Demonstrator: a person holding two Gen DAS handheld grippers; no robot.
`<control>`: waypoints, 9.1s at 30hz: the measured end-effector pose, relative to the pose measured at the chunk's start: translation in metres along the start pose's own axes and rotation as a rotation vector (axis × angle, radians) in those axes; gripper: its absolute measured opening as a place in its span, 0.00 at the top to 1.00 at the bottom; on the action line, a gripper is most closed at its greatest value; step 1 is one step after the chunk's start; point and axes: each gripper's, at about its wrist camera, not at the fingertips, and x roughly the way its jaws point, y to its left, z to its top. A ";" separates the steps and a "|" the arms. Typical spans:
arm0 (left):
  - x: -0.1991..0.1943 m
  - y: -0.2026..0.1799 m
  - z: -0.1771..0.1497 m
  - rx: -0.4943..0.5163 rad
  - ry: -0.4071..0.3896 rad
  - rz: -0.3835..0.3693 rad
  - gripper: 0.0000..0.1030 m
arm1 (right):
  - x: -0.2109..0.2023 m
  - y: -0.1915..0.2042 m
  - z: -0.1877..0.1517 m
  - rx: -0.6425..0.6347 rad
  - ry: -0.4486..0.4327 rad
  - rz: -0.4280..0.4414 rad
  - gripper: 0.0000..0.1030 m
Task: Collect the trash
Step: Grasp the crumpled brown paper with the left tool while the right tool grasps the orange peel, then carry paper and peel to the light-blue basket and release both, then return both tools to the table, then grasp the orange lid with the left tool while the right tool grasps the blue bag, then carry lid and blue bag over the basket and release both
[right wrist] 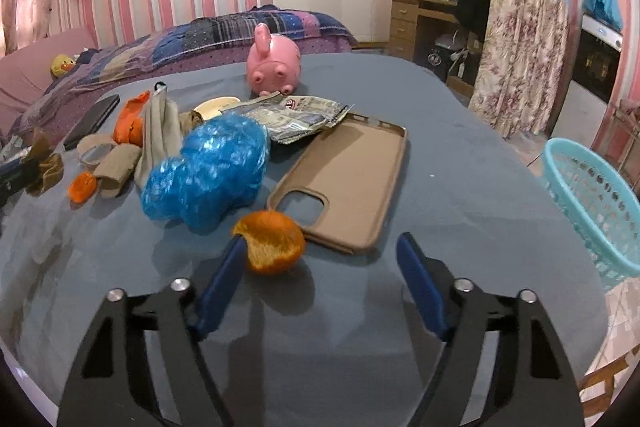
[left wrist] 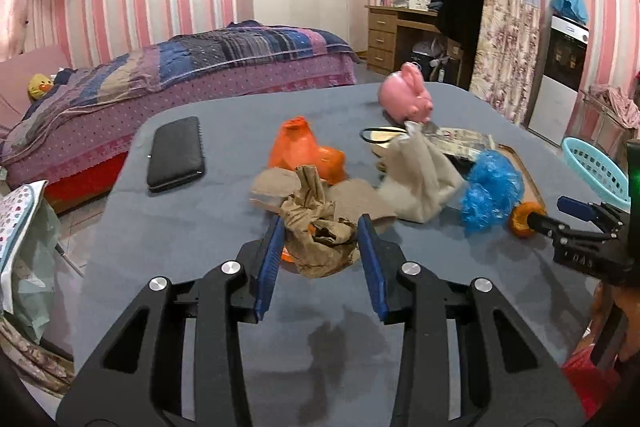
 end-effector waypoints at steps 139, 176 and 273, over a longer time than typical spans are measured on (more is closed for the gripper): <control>0.014 -0.072 0.078 -0.014 -0.078 -0.025 0.05 | -0.038 -0.143 0.030 0.111 -0.155 -0.175 0.11; 0.097 0.030 -0.007 -0.087 0.245 -0.042 0.40 | 0.003 -0.022 0.009 -0.027 -0.027 -0.078 0.11; 0.109 -0.419 0.091 0.307 -0.002 -0.593 0.61 | -0.053 -0.342 0.017 0.360 -0.110 -0.424 0.69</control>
